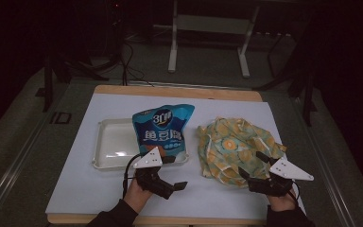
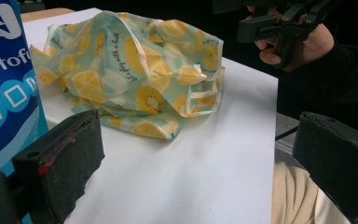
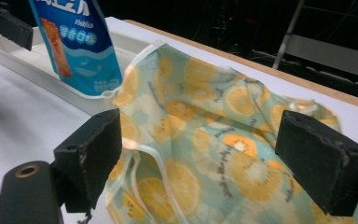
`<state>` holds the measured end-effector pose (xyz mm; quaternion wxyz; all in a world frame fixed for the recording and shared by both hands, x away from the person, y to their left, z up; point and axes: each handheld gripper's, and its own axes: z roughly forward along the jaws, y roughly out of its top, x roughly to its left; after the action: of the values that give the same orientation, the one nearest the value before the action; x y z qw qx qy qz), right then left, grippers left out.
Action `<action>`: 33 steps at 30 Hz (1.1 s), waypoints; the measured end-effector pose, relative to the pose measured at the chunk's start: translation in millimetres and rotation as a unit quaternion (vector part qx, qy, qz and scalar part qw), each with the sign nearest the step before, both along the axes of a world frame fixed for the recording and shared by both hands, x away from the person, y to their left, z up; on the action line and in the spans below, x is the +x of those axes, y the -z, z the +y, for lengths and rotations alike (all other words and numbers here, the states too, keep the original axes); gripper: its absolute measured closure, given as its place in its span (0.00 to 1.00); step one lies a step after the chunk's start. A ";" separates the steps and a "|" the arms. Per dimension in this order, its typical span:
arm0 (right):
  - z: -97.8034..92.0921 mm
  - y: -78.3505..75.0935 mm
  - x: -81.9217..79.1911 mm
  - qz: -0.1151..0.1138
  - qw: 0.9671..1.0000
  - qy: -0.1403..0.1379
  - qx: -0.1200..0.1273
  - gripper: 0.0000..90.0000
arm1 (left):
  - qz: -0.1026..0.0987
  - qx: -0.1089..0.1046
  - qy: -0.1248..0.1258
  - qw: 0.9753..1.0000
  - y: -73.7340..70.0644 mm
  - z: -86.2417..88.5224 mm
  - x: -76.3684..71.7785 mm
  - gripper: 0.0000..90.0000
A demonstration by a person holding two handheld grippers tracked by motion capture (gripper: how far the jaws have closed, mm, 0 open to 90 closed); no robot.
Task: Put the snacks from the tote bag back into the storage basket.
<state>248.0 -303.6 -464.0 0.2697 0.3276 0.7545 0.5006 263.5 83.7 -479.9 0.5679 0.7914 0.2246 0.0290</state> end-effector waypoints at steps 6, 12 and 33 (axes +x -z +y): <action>-7.0 1.2 -2.1 -0.006 1.000 0.014 0.000 0.16 | -0.006 -0.003 0.000 1.000 1.9 1.3 1.9 0.03; -8.8 1.8 -3.6 -0.012 1.000 0.017 0.005 0.16 | -0.002 -0.005 0.002 1.000 7.2 2.1 3.6 0.03; -10.8 4.6 0.1 -0.015 1.000 0.021 0.005 0.16 | -0.018 0.016 0.010 1.000 12.7 -2.9 -4.4 0.03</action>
<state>248.1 -314.4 -468.7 0.2900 0.3367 0.7408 0.5036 259.2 80.8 -492.6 0.5593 0.8020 0.2058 0.0410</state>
